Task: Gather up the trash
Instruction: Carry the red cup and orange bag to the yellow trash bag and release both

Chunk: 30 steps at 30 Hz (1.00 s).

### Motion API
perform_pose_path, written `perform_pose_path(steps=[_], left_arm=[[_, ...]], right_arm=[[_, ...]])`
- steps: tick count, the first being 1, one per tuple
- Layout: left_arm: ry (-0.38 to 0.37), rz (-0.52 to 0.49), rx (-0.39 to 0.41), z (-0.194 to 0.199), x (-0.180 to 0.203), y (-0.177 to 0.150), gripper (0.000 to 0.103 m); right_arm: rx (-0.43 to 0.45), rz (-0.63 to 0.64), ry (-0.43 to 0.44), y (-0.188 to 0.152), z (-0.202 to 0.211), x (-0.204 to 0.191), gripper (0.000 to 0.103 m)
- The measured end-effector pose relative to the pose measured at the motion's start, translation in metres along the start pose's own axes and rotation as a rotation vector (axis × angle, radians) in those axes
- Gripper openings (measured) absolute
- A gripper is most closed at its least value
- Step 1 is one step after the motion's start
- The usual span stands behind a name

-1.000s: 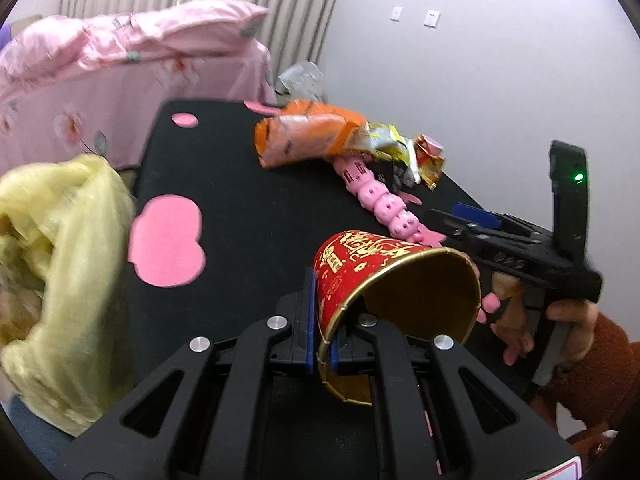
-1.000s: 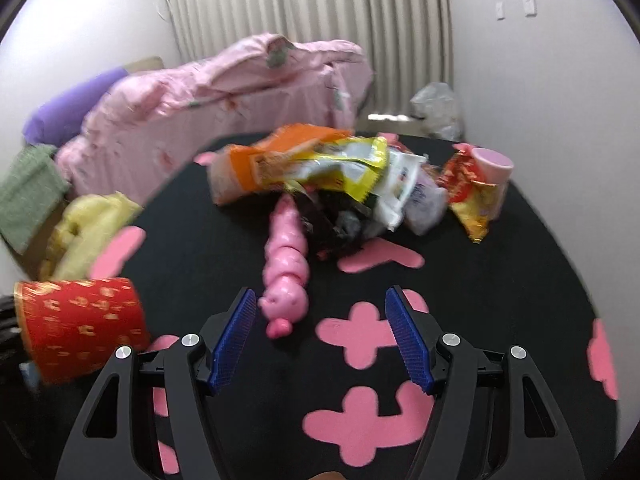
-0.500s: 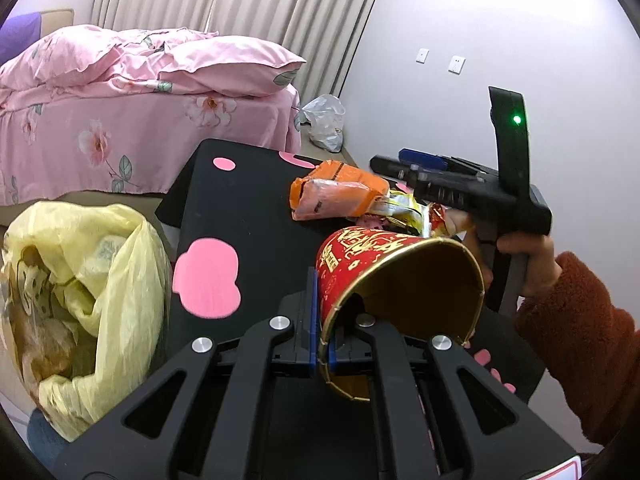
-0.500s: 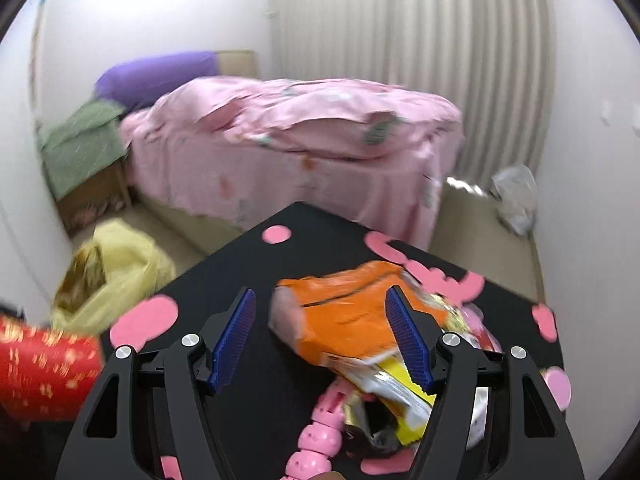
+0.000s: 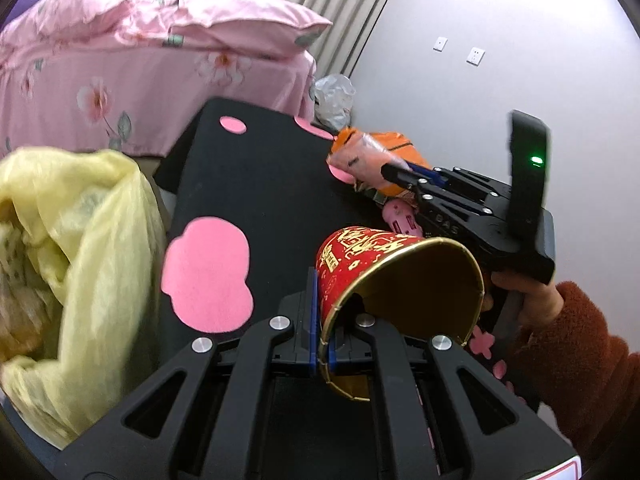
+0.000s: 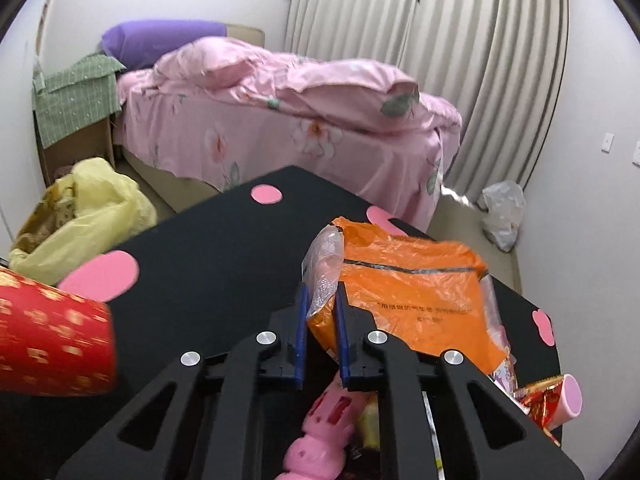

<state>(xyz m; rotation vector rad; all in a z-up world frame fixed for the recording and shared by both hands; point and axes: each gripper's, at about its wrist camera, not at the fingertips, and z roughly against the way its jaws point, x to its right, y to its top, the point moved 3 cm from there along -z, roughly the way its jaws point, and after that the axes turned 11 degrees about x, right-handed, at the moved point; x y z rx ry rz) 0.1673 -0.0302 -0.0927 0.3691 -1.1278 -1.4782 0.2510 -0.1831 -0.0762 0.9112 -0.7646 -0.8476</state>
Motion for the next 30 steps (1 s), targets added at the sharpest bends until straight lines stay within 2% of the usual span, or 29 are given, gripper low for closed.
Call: perform_pose_path(steps=[5,9,12,14,18,22,27,30], left_arm=[[0.000,-0.045,0.003,0.003,0.013,-0.008,0.003],[0.017,-0.003,0.016,0.012,0.008,-0.005,0.003],[0.057,-0.003,0.051,0.030,0.002,0.006,0.003],[0.109,-0.013,0.097,0.048,-0.007,0.022,0.003],[0.260,-0.039,0.174,0.080,-0.034,0.051,0.003],[0.381,0.014,0.211,0.109,-0.074,0.070,0.003],[0.480,0.105,0.224,0.134,-0.115,0.065,0.003],[0.529,0.124,0.211,0.140,-0.129,0.053,0.003]], right_arm=[[0.042,-0.033,0.043,0.004,0.030,-0.010,0.011],[0.043,-0.029,0.072,0.016,0.048,-0.020,0.011],[0.050,-0.042,0.097,0.031,0.058,-0.026,0.011],[0.063,-0.089,0.135,0.046,0.066,-0.029,0.011],[0.082,-0.175,0.242,0.072,0.072,-0.037,0.011],[0.104,-0.205,0.331,0.103,0.074,-0.060,0.011],[0.116,-0.204,0.450,0.135,0.073,-0.106,0.011],[0.106,-0.224,0.557,0.144,0.065,-0.136,0.011]])
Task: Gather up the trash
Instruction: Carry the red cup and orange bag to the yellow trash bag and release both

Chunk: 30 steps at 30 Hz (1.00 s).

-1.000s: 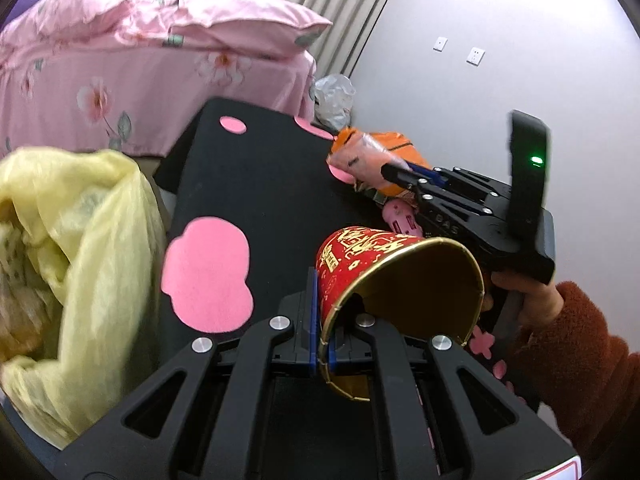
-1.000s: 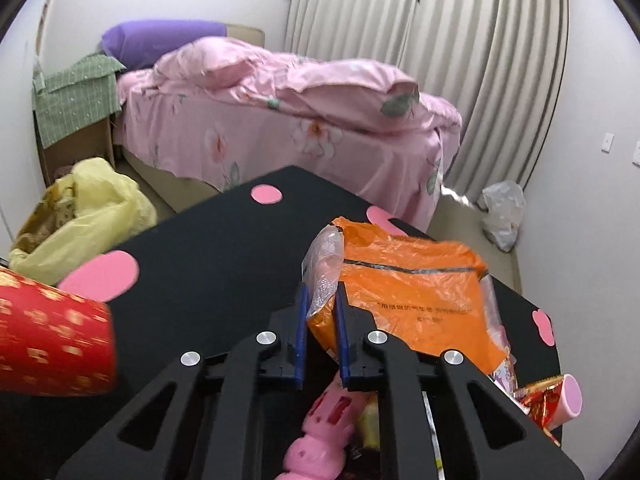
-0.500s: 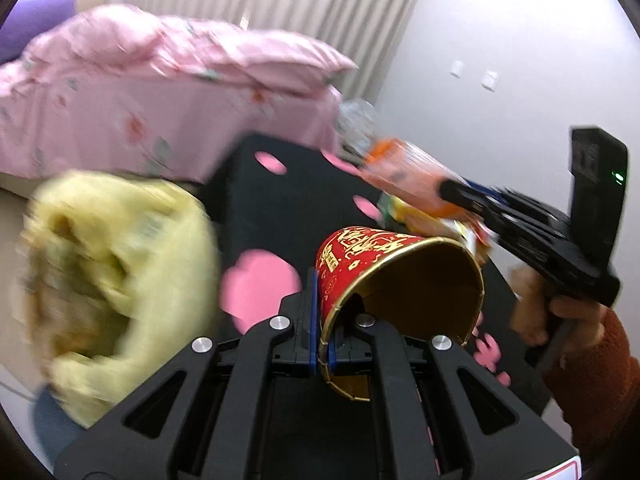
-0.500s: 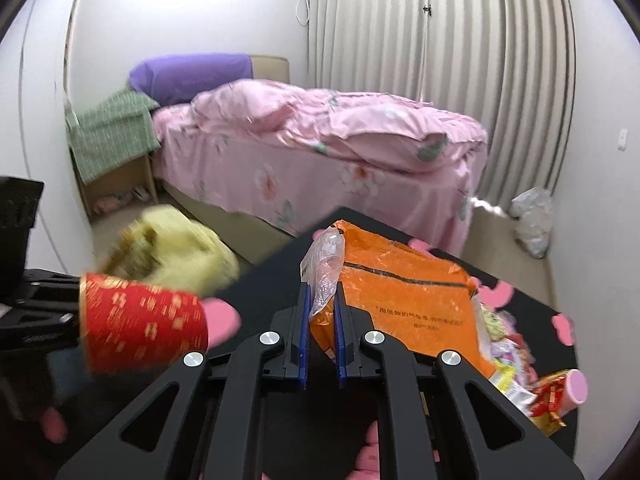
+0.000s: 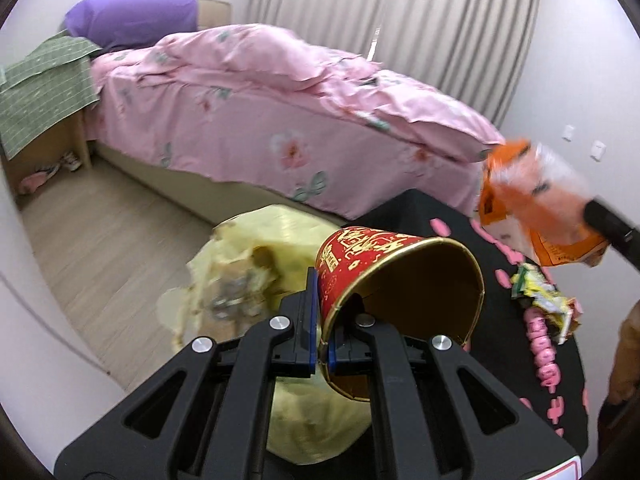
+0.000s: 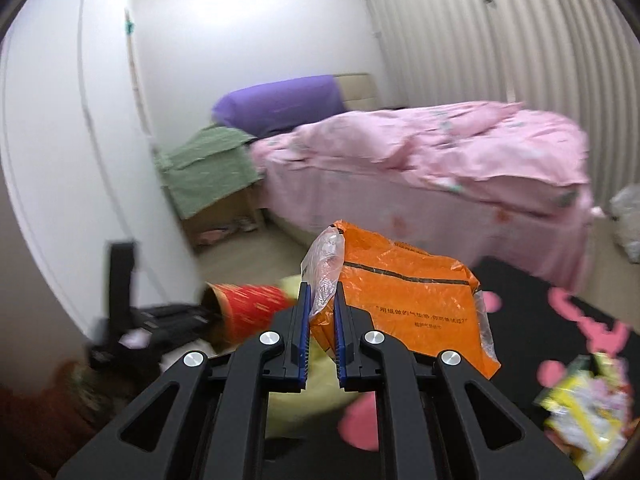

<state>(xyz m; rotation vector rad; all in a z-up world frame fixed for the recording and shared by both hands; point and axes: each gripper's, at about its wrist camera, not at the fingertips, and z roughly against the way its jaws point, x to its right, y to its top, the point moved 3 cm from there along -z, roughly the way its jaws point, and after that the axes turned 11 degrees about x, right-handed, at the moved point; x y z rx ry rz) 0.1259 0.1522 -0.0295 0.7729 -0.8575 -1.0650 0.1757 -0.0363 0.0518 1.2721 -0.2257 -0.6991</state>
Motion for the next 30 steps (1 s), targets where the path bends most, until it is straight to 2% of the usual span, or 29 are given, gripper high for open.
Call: perform_pose_path(steps=[5,8,12,14,16,20,24,27,30], left_arm=[[0.067,0.040,-0.037,-0.008,-0.026,-0.019,0.003],[0.083,0.048,-0.071,-0.018,-0.036,-0.031,0.003],[0.118,0.069,-0.101,-0.029,-0.051,-0.042,0.003],[0.121,0.085,-0.092,-0.029,-0.057,-0.042,0.003],[0.117,0.092,-0.072,-0.029,-0.059,-0.038,0.003],[0.082,0.137,-0.068,-0.044,-0.056,-0.028,0.003],[0.003,0.186,-0.119,-0.071,-0.046,-0.027,0.003],[0.010,0.166,-0.176,-0.092,-0.041,-0.034,0.003],[0.047,0.128,-0.219,-0.105,-0.040,-0.043,0.003]], right_arm=[[-0.027,-0.087,0.153,-0.009,-0.044,-0.021,0.011],[-0.103,-0.176,0.221,-0.033,-0.086,-0.014,0.011],[-0.258,-0.164,0.173,-0.075,-0.133,-0.002,0.011],[-0.343,-0.166,0.135,-0.099,-0.152,0.009,0.010],[-0.390,-0.167,0.124,-0.114,-0.160,0.013,0.010],[-0.438,-0.164,0.159,-0.129,-0.171,0.013,0.010],[-0.470,-0.069,0.173,-0.139,-0.162,-0.004,0.010],[-0.470,-0.008,0.163,-0.138,-0.152,-0.011,0.010],[-0.460,0.029,0.142,-0.139,-0.144,-0.011,0.011]])
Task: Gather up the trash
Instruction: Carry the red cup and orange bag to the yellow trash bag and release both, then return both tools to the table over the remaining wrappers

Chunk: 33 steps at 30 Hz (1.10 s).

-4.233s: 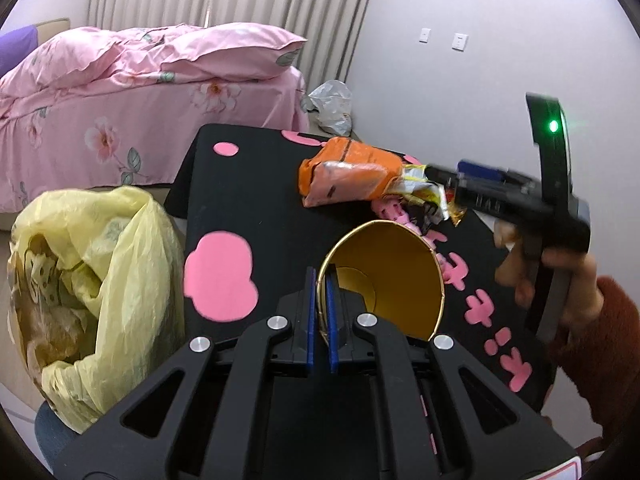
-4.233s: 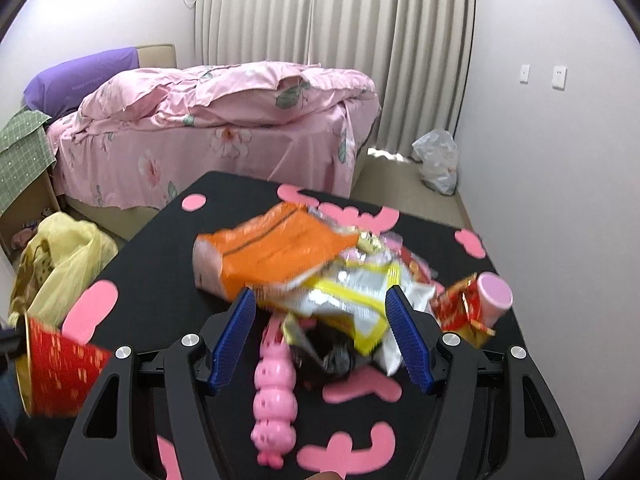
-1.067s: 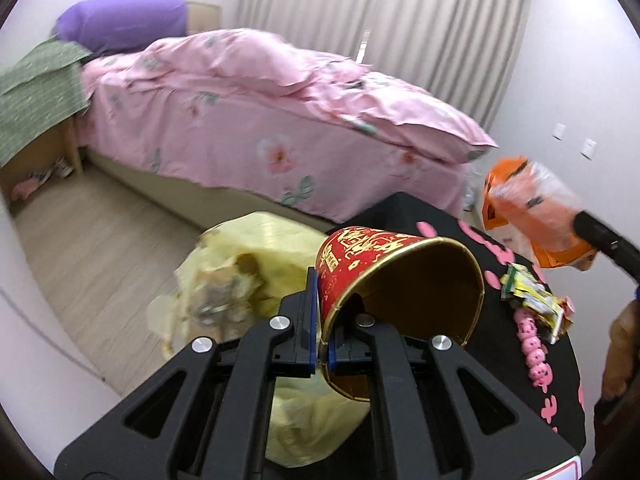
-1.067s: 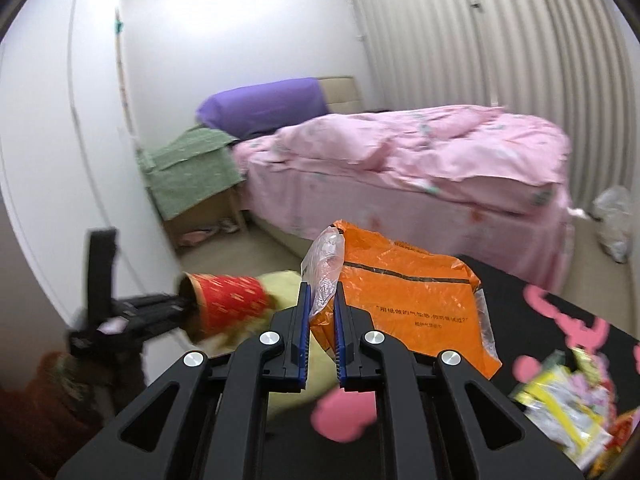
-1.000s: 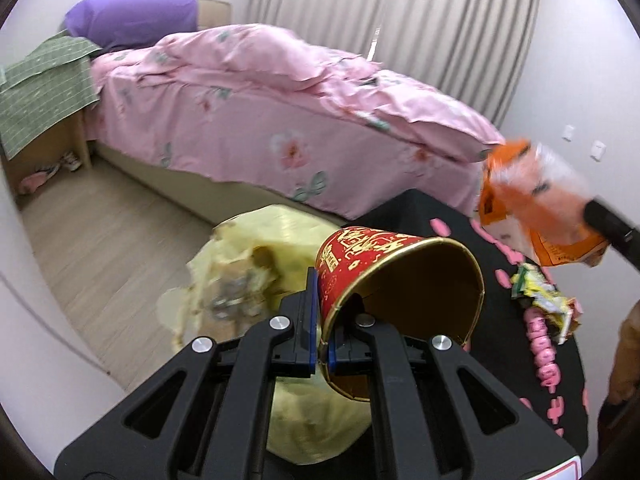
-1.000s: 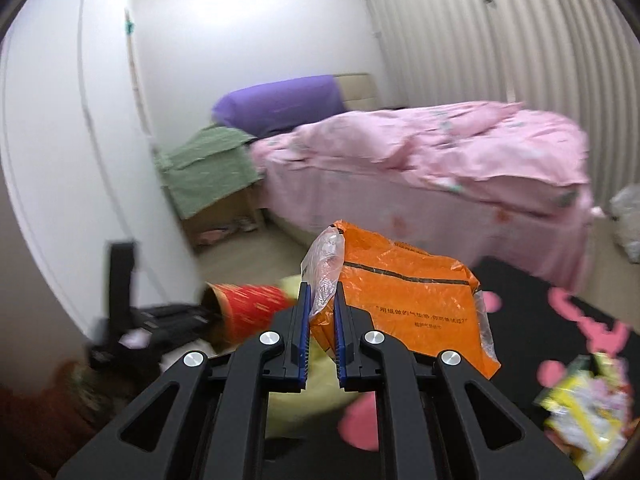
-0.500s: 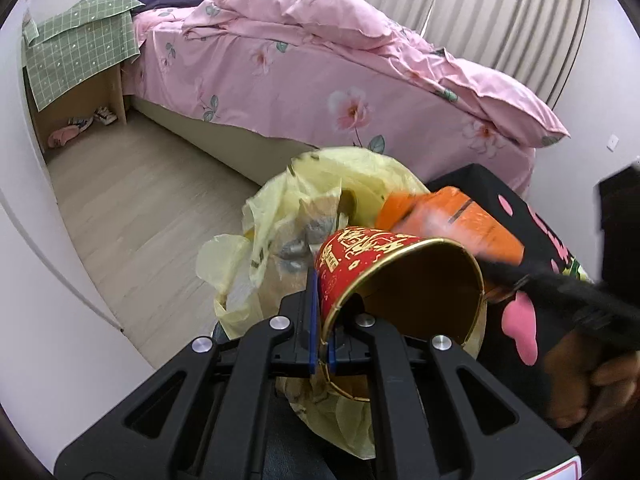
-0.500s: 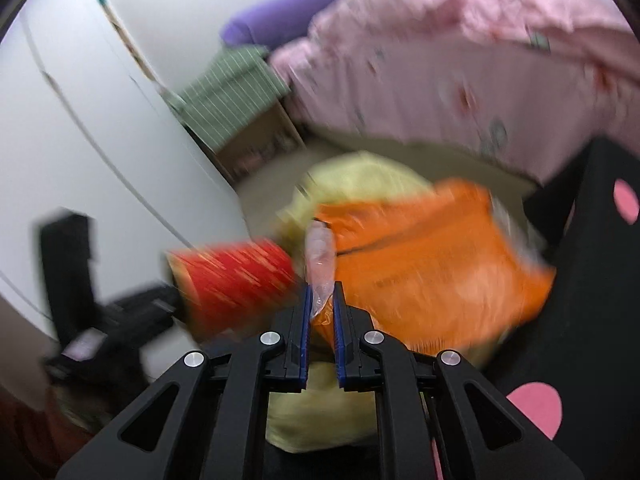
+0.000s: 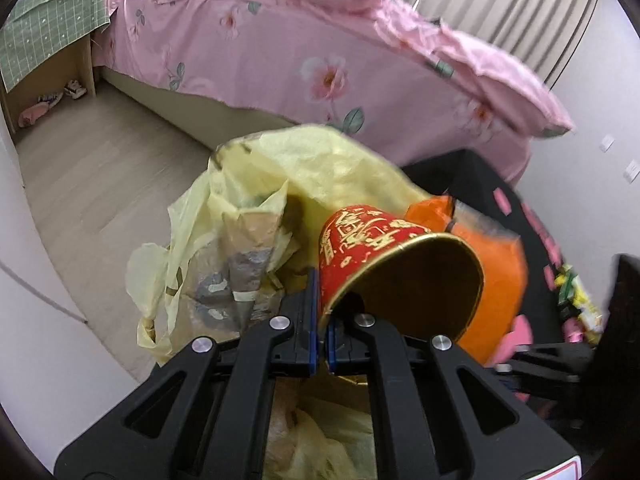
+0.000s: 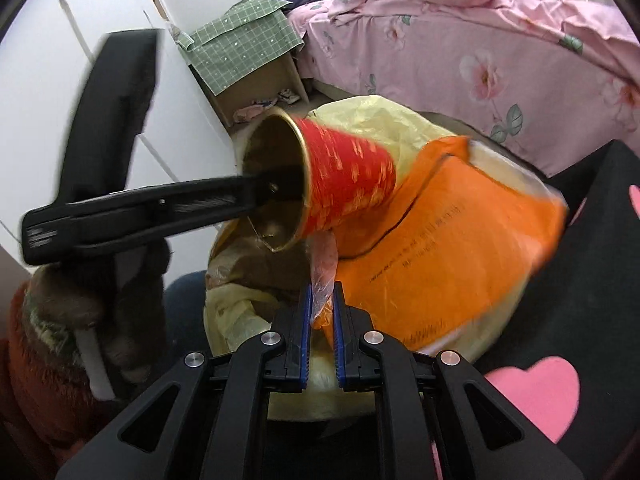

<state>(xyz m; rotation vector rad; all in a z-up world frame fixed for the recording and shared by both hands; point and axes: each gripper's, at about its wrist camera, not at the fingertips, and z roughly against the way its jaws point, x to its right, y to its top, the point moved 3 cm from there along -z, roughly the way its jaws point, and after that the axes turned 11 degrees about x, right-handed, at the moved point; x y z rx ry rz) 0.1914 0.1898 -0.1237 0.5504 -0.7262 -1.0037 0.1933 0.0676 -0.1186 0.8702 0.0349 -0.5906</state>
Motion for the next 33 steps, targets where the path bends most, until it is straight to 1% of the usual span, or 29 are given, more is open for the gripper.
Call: perform_pose_path(steps=[2,3,4,6,7,8,9,10,11,14,17,20,21,23,24,25,27,29,30,33], left_arm=[[0.021,-0.003,-0.007,-0.004,-0.003,-0.002,0.003],[0.021,0.002,-0.007,-0.004,-0.004,-0.003,0.003],[0.020,0.006,-0.003,-0.002,-0.005,-0.002,0.003],[0.021,0.016,0.007,0.002,-0.008,-0.002,0.004],[0.023,0.027,0.011,0.006,-0.009,-0.001,0.006],[0.020,0.034,0.013,0.008,-0.012,0.000,0.011],[0.017,0.043,0.015,0.011,-0.013,0.000,0.021],[0.010,0.055,0.022,0.017,-0.014,0.001,0.027],[0.006,0.059,0.028,0.022,-0.014,0.002,0.038],[0.005,0.041,0.053,0.038,-0.011,0.005,0.044],[0.017,0.037,0.085,0.055,-0.010,0.009,0.052],[0.020,0.028,0.124,0.071,-0.003,0.015,0.059],[0.019,0.024,0.132,0.074,-0.001,0.016,0.061],[0.011,0.018,0.149,0.079,0.008,0.019,0.062],[0.000,0.017,0.150,0.080,0.012,0.020,0.062],[-0.019,0.011,0.150,0.081,0.020,0.020,0.062],[-0.056,-0.010,0.154,0.082,0.038,0.019,0.063],[-0.109,-0.047,0.170,0.083,0.066,0.015,0.066],[-0.148,-0.072,0.176,0.084,0.084,0.011,0.068],[-0.238,-0.139,0.173,0.079,0.124,-0.002,0.068]], right_arm=[[0.000,0.035,-0.035,-0.004,0.003,0.001,0.014],[0.004,0.055,-0.052,-0.006,0.008,0.000,0.022],[0.010,0.063,-0.056,-0.007,0.011,0.000,0.032],[0.031,0.078,-0.058,-0.010,0.019,-0.001,0.036],[0.041,0.092,-0.065,-0.011,0.025,-0.003,0.036],[0.047,0.105,-0.072,-0.010,0.027,-0.003,0.036],[0.053,0.124,-0.089,-0.010,0.032,-0.004,0.037],[0.059,0.138,-0.101,-0.010,0.038,-0.005,0.037],[0.067,0.144,-0.108,-0.009,0.045,-0.004,0.037],[0.089,0.130,-0.129,-0.008,0.059,0.005,0.037],[0.122,0.114,-0.181,-0.006,0.079,0.016,0.037],[0.162,0.090,-0.250,-0.005,0.107,0.028,0.037],[0.182,0.077,-0.288,-0.005,0.120,0.034,0.037],[0.212,0.058,-0.326,-0.006,0.139,0.041,0.038],[0.232,0.041,-0.355,-0.008,0.152,0.048,0.039],[0.253,0.021,-0.388,-0.011,0.166,0.055,0.044],[0.282,-0.015,-0.442,-0.017,0.190,0.069,0.048],[0.309,-0.047,-0.486,-0.027,0.212,0.080,0.052],[0.321,-0.067,-0.510,-0.035,0.224,0.087,0.058],[0.327,-0.108,-0.590,-0.059,0.255,0.106,0.059]])
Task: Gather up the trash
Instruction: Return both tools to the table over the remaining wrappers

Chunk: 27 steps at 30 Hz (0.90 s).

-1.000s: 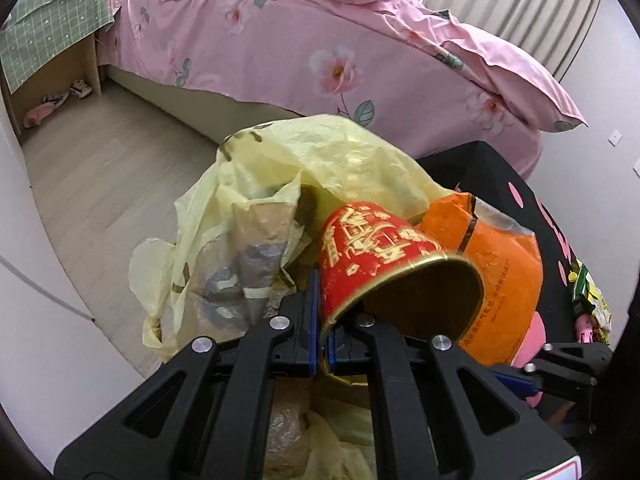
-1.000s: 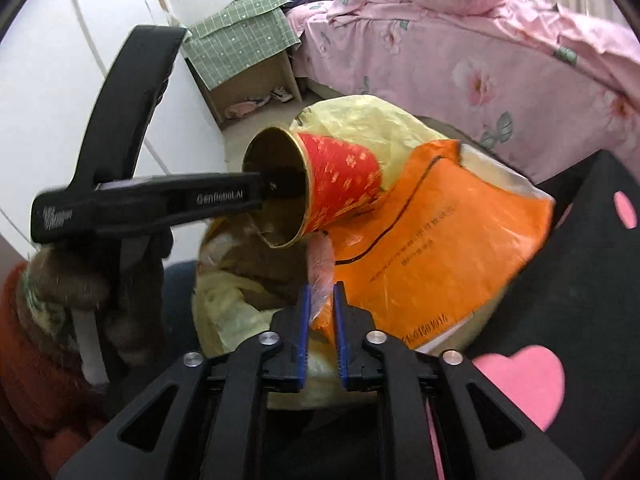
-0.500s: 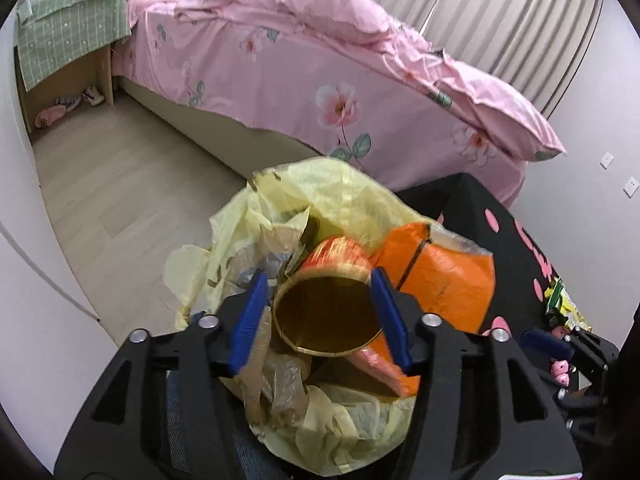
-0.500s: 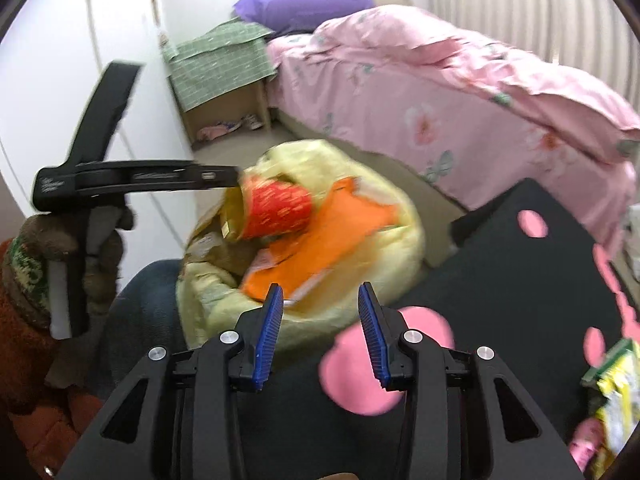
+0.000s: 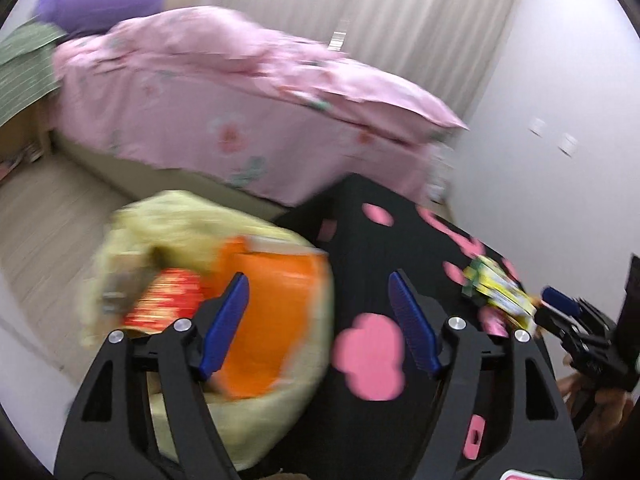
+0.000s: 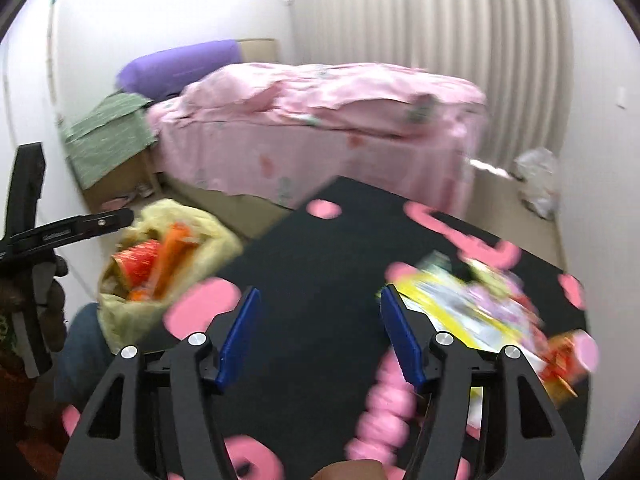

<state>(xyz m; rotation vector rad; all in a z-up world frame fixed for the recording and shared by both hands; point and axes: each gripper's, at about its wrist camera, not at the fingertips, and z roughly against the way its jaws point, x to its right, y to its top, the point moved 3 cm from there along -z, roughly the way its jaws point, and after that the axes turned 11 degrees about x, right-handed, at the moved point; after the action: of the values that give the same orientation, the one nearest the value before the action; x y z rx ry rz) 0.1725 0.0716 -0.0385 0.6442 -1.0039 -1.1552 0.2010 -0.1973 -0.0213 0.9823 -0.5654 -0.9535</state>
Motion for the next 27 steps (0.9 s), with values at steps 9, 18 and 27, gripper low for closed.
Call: perform_pose_path(steps=[9,18,27], left_arm=[[-0.200,-0.178,-0.054,-0.047,0.093,-0.032,0.069],[-0.446,-0.217,-0.156,-0.112,0.207,-0.044,0.087],[-0.271,-0.208,-0.366,-0.191,0.231,-0.074,0.070]], right_arm=[[-0.025,-0.007,-0.337,-0.053,0.040,0.106,0.059],[-0.038,-0.106,-0.416,-0.077,0.037,0.156,0.059],[-0.024,-0.103,-0.387,-0.080,0.042,0.145,0.059]])
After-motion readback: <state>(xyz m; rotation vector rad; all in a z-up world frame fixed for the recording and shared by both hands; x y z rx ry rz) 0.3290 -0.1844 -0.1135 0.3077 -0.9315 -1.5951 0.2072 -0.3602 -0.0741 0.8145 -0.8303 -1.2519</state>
